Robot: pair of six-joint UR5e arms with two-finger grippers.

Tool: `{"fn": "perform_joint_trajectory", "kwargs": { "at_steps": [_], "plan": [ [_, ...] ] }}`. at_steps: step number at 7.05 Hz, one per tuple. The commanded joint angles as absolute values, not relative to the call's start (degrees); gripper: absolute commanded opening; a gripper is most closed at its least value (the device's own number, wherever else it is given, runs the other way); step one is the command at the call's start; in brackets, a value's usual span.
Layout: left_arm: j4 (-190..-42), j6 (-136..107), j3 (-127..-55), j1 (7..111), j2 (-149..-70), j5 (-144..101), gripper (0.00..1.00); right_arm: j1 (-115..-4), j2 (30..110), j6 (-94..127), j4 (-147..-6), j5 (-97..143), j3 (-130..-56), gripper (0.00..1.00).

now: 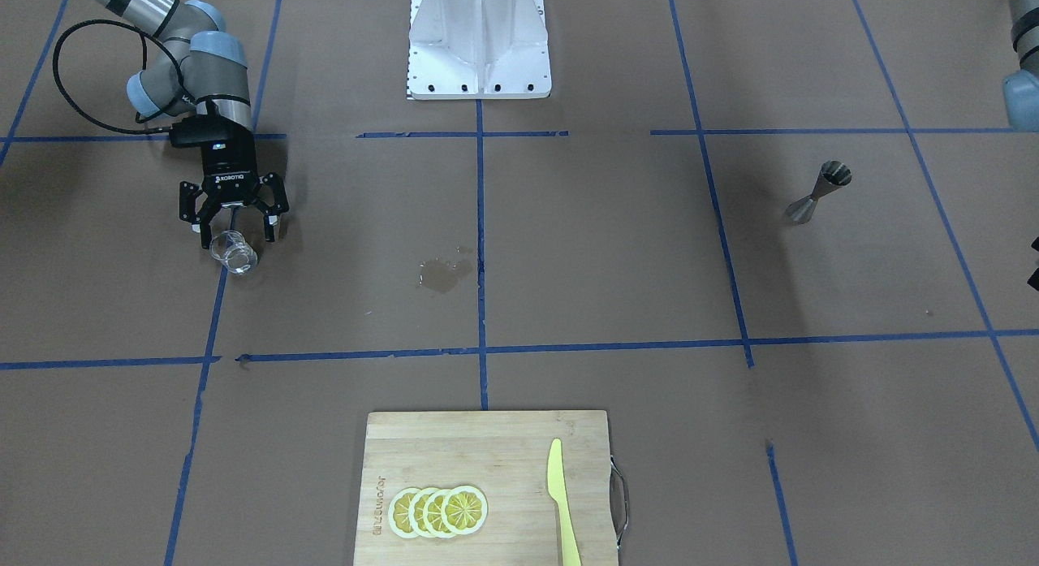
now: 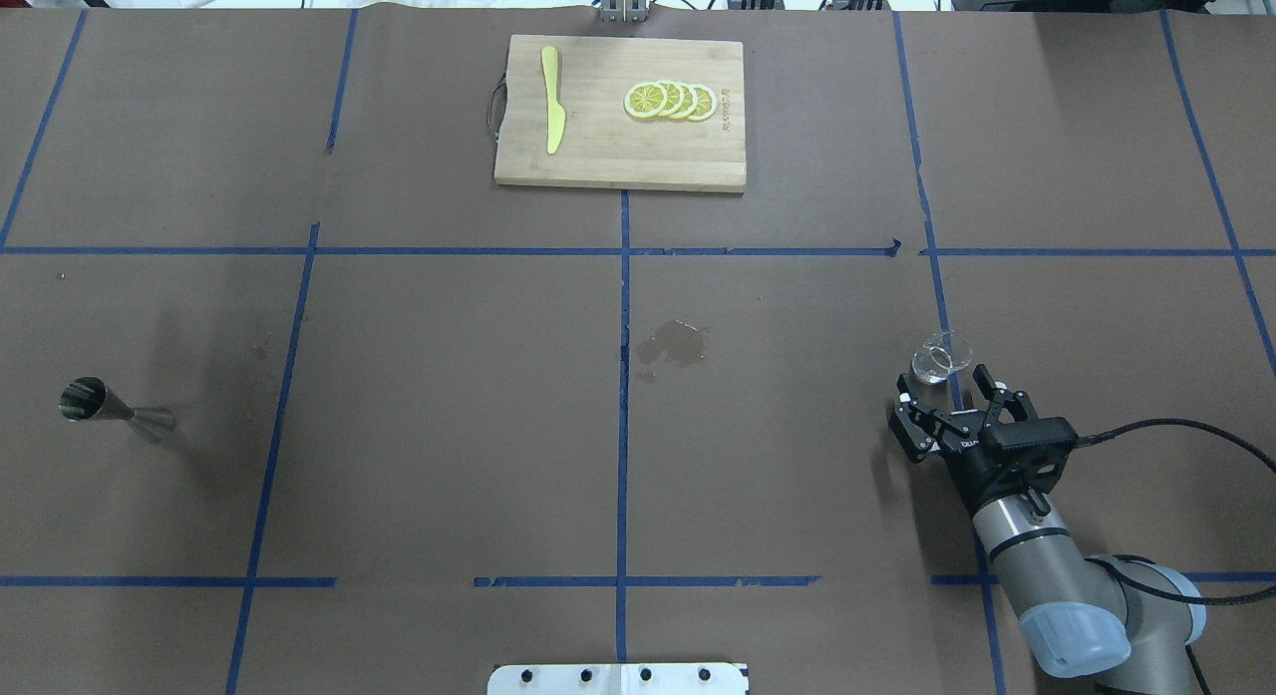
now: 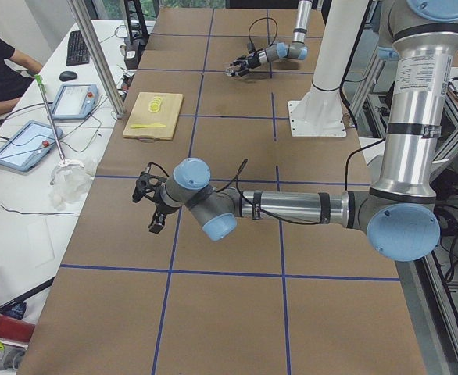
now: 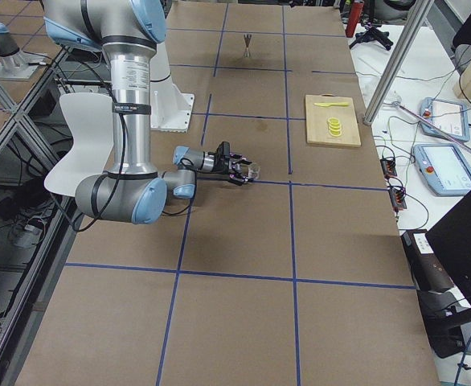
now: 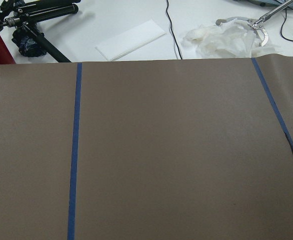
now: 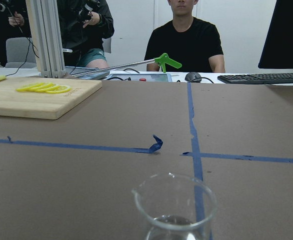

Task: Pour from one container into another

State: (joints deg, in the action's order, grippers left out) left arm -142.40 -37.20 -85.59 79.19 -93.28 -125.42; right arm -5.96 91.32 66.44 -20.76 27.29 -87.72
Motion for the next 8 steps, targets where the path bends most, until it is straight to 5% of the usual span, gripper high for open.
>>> {"fn": "perform_joint_trajectory", "kwargs": {
  "at_steps": [1,4,8],
  "plan": [
    [-142.38,-37.18,-85.17,79.10,-92.82,-125.68,1.00,-2.65,97.17,66.45,-20.48,26.46,-93.14,1.00],
    [-139.86,-35.69,-84.46,79.28,-91.58,-126.56,1.00,-0.62,105.88,66.36,-11.19,27.07,-93.69,1.00],
    [-113.63,-10.94,-84.55,86.29,-96.84,-128.15,1.00,-2.10,110.47,65.65,-4.75,30.83,-93.61,1.00]
  ]
}}
